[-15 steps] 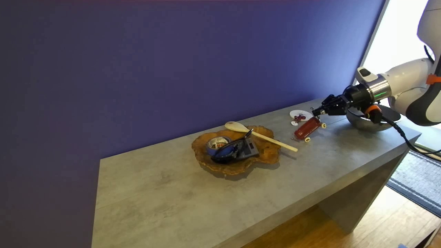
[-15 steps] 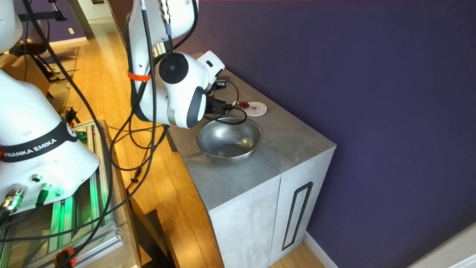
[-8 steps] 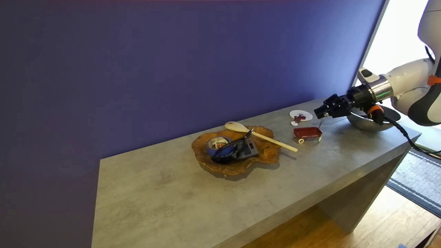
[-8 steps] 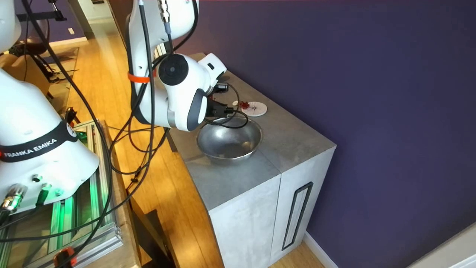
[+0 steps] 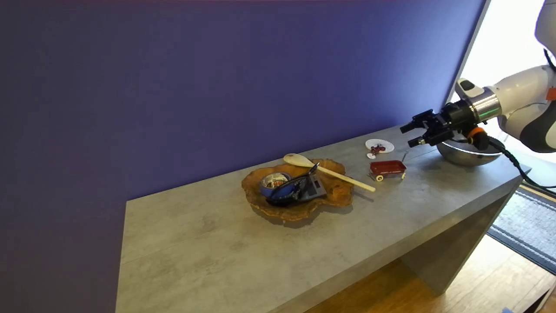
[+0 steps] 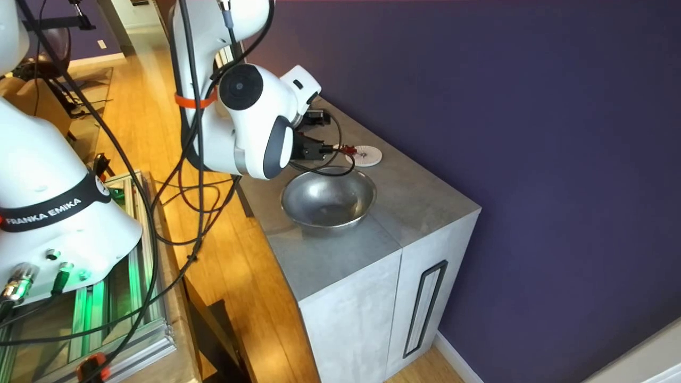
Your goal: Put the red trailer toy upright
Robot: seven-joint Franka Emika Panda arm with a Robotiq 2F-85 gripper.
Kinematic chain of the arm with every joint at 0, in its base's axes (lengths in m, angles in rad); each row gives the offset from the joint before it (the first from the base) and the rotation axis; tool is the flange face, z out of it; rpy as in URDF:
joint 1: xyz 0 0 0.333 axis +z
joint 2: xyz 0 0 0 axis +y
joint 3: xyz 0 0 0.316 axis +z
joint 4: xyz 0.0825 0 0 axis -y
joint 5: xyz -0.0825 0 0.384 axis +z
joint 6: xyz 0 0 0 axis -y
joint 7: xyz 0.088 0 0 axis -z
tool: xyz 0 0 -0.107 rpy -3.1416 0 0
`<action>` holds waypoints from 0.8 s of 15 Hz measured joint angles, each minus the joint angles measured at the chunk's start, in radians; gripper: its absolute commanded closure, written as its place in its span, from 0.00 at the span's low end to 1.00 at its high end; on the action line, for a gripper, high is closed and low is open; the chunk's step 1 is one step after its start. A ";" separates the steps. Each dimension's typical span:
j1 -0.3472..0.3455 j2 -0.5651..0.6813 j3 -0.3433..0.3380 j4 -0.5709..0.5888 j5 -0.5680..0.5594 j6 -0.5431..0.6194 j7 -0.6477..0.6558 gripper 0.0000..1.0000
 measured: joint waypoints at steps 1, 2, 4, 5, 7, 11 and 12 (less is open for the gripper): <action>0.005 -0.023 -0.003 -0.019 0.000 -0.001 0.002 0.00; 0.011 -0.048 -0.006 -0.040 0.002 -0.003 0.012 0.00; 0.023 -0.103 -0.007 -0.085 0.003 -0.021 0.046 0.00; 0.030 -0.135 -0.008 -0.109 0.004 -0.038 0.062 0.00; 0.050 -0.210 -0.008 -0.158 0.008 -0.095 0.099 0.00; 0.093 -0.388 -0.002 -0.238 -0.002 -0.275 0.231 0.00; 0.103 -0.427 0.002 -0.234 -0.012 -0.334 0.290 0.00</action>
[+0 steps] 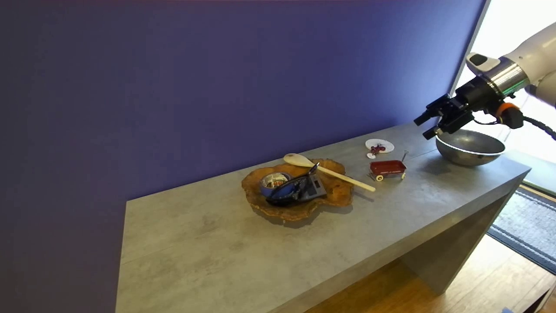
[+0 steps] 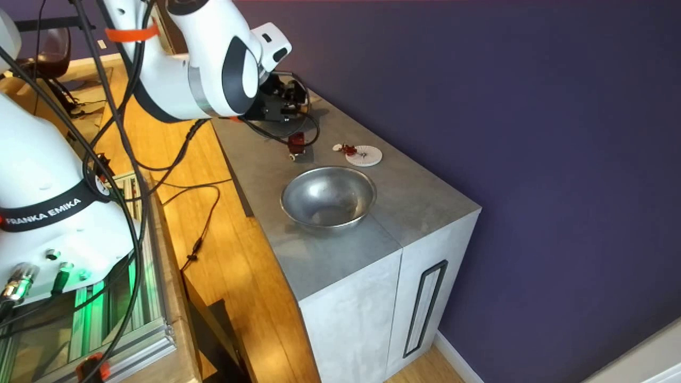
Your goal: Put the red trailer toy upright
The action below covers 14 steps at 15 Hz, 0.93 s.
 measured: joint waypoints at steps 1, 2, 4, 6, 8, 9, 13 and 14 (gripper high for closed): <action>0.010 -0.037 0.004 0.006 -0.019 -0.053 0.060 0.00; 0.018 -0.072 0.010 0.013 -0.048 -0.102 0.126 0.00; 0.030 -0.134 0.032 0.019 -0.118 -0.188 0.262 0.00; 0.041 -0.178 0.058 0.020 -0.186 -0.262 0.395 0.00; 0.054 -0.200 0.089 0.019 -0.254 -0.316 0.532 0.00; 0.060 -0.203 0.103 0.019 -0.292 -0.328 0.600 0.00; 0.075 -0.211 0.134 0.019 -0.435 -0.345 0.833 0.00; 0.076 -0.214 0.135 0.019 -0.444 -0.347 0.849 0.00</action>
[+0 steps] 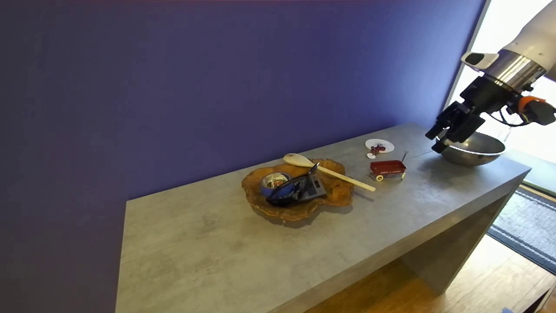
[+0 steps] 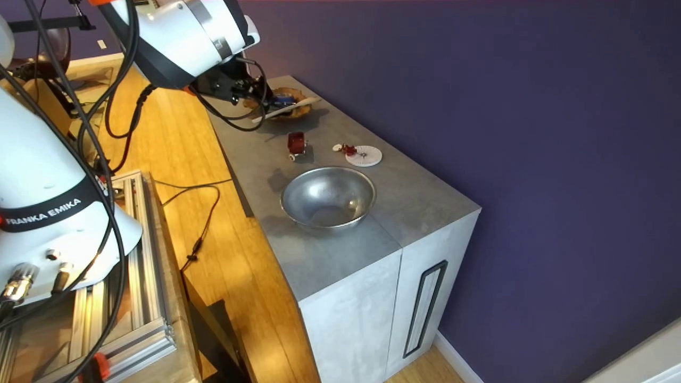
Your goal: Put the red trailer toy upright
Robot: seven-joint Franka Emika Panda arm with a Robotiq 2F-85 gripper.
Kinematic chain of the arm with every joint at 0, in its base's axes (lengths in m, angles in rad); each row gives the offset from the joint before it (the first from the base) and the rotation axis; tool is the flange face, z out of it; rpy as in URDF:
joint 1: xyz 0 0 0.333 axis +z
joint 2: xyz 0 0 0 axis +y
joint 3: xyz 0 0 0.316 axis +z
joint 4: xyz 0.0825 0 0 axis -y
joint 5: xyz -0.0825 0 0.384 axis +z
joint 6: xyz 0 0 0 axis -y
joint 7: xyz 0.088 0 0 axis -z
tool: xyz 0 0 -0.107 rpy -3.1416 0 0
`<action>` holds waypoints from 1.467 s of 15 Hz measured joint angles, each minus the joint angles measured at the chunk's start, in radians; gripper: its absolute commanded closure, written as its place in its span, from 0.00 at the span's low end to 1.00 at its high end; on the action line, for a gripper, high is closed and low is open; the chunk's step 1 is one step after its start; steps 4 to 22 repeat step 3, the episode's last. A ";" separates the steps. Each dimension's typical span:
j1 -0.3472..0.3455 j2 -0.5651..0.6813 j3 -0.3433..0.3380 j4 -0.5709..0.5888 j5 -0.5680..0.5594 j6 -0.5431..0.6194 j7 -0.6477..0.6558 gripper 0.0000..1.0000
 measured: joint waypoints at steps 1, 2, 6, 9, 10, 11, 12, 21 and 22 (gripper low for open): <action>0.000 -0.002 0.000 0.000 -0.004 -0.001 0.005 0.00; 0.000 -0.003 0.000 0.000 -0.004 -0.001 0.007 0.00; 0.000 -0.003 0.000 0.000 -0.005 -0.001 0.008 0.00; 0.000 -0.003 0.000 0.000 -0.005 -0.001 0.008 0.00; 0.000 -0.003 0.000 0.000 -0.005 -0.001 0.008 0.00; 0.000 -0.003 0.000 0.000 -0.005 -0.001 0.008 0.00; 0.000 -0.003 0.000 0.000 -0.005 -0.001 0.008 0.00; 0.000 -0.003 0.000 0.000 -0.005 -0.001 0.008 0.00; 0.000 -0.003 0.000 0.000 -0.005 -0.001 0.008 0.00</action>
